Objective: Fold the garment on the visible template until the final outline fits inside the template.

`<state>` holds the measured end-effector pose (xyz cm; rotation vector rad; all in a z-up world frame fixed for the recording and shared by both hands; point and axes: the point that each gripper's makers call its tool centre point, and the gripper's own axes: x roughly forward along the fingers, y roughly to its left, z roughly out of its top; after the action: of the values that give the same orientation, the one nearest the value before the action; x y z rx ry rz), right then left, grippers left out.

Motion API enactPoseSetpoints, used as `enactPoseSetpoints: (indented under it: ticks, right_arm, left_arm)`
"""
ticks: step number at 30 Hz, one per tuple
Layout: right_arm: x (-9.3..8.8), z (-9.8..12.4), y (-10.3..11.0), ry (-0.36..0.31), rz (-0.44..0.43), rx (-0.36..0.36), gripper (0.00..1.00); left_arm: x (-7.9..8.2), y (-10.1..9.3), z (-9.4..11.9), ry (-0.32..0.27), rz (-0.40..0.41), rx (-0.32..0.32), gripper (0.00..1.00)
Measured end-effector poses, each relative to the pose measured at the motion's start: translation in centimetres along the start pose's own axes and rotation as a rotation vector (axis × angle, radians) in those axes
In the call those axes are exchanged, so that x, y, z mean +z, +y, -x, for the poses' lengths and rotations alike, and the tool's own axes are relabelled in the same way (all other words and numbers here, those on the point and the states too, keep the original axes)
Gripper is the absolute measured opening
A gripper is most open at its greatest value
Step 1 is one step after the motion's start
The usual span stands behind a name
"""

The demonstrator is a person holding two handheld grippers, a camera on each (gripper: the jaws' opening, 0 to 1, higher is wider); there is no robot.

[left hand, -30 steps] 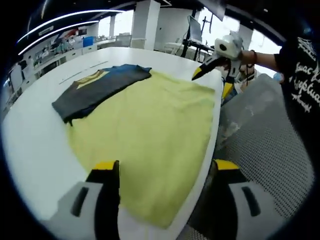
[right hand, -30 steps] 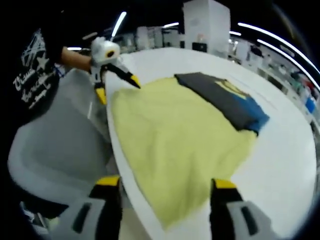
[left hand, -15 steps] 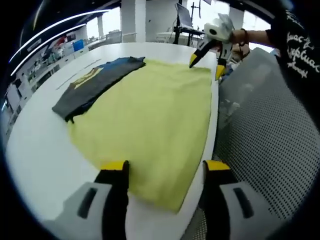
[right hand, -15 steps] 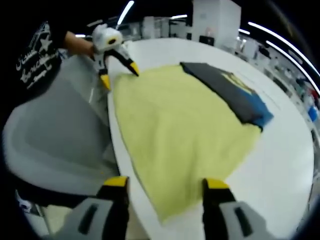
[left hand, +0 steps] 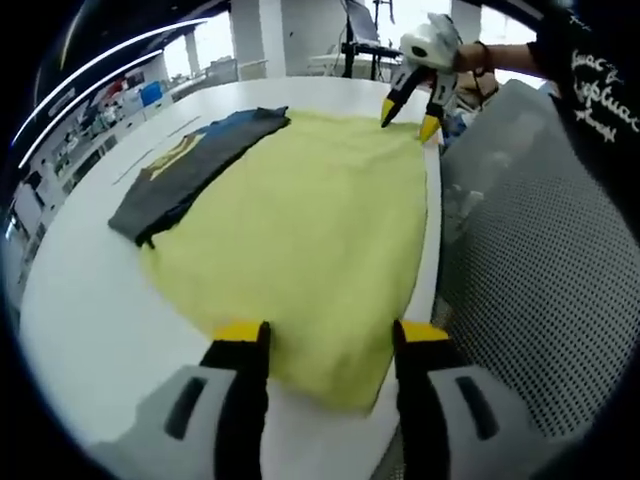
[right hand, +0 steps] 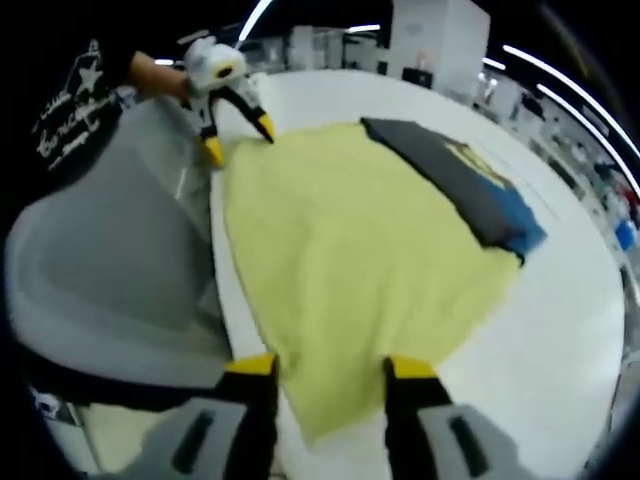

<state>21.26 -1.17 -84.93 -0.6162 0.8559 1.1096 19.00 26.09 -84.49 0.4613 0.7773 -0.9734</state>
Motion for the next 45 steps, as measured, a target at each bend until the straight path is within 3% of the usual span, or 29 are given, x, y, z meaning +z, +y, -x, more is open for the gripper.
enactPoseSetpoints:
  ticks: [4, 8, 14, 19, 31, 39, 45]
  right_arm:
    - [0.1, -0.1, -0.2, -0.007, 0.0, -0.004, 0.27]
    - [0.2, -0.1, -0.3, -0.014, -0.002, -0.009, 0.19]
    - [0.1, -0.1, -0.9, -0.013, -0.001, -0.033, 0.04]
    - [0.0, -0.1, -1.0, -0.019, -0.003, -0.036, 0.0]
    - [-0.2, 0.3, 0.3, -0.029, -0.008, -0.023, 0.0]
    - [-0.3, 1.0, 1.3, -0.077, -0.088, -0.007, 0.0]
    - [-0.3, 1.5, 2.2, -0.081, -0.094, 0.005, 0.0]
  left_arm:
    - [0.0, 0.0, 0.1, 0.011, -0.008, 0.004, 0.33]
    - [-0.1, 0.1, 0.2, 0.021, -0.05, 0.01, 0.15]
    - [-0.1, 0.3, 0.3, 0.034, -0.046, 0.026, 0.0]
    - [-0.2, 0.3, 0.4, 0.032, -0.052, 0.026, 0.0]
    - [-0.5, -0.7, 1.0, 0.049, -0.04, 0.026, 0.0]
    - [-0.5, -1.5, 1.7, 0.044, -0.009, 0.017, 0.0]
    - [-0.4, -2.4, 2.2, 0.038, 0.021, 0.015, 0.0]
